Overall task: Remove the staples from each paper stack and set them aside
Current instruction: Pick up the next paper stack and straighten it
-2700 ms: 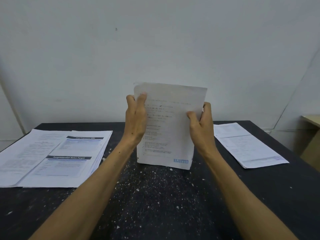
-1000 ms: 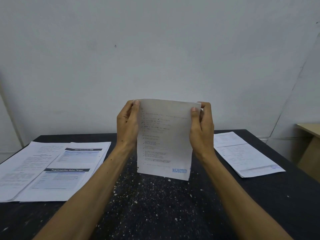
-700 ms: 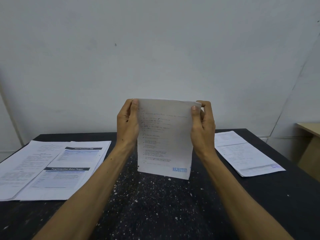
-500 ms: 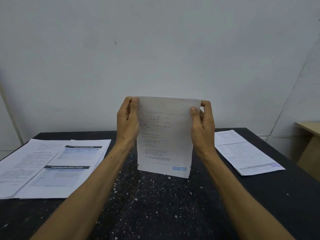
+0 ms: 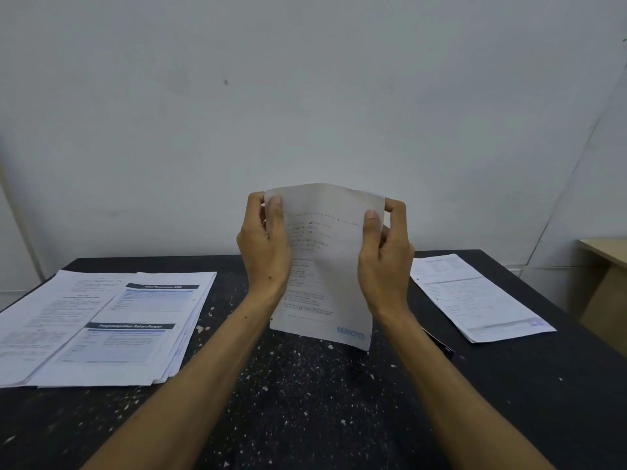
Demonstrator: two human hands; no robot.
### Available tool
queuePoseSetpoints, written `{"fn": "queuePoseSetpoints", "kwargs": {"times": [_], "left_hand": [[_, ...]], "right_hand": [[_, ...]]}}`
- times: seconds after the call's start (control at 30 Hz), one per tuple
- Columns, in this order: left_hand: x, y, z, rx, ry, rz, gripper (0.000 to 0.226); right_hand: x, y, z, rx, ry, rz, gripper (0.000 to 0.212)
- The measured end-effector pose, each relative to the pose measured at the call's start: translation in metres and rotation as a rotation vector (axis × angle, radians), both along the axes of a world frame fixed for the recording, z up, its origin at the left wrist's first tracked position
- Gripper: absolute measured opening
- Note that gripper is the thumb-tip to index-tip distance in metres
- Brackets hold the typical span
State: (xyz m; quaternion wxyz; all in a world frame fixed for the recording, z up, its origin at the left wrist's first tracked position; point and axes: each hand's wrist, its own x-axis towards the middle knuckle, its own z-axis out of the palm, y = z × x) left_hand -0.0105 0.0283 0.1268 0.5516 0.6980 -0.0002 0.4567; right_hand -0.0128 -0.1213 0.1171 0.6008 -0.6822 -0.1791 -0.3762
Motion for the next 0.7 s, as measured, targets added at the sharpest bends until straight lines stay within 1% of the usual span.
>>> {"fn": "queuePoseSetpoints", "kwargs": {"times": [0.1,0.17,0.3,0.43,0.57,0.63,0.7], "left_hand": [[-0.001,-0.009,0.0,-0.023,-0.017,0.018,0.024],[0.0,-0.014,0.001,-0.022,-0.022,0.026,0.023],[0.001,-0.02,0.001,-0.029,-0.018,0.034,0.02],[0.003,-0.014,0.01,-0.07,-0.006,0.019,0.024],[0.004,-0.01,0.039,-0.077,-0.036,0.019,0.028],[0.004,-0.009,0.056,-0.046,-0.061,0.025,0.028],[0.005,-0.009,0.071,0.014,-0.061,0.049,0.028]], "right_hand": [[-0.002,0.007,0.0,0.042,0.008,-0.007,0.005],[-0.004,0.011,0.002,0.066,0.021,-0.022,0.003],[-0.006,0.014,0.001,0.07,0.025,-0.032,0.004],[-0.002,0.003,0.012,0.081,0.072,-0.021,0.006],[0.003,-0.013,0.039,0.171,0.181,0.141,0.009],[0.005,-0.02,0.05,0.271,0.257,0.281,0.008],[0.003,-0.025,0.058,0.386,0.384,0.426,0.006]]}}
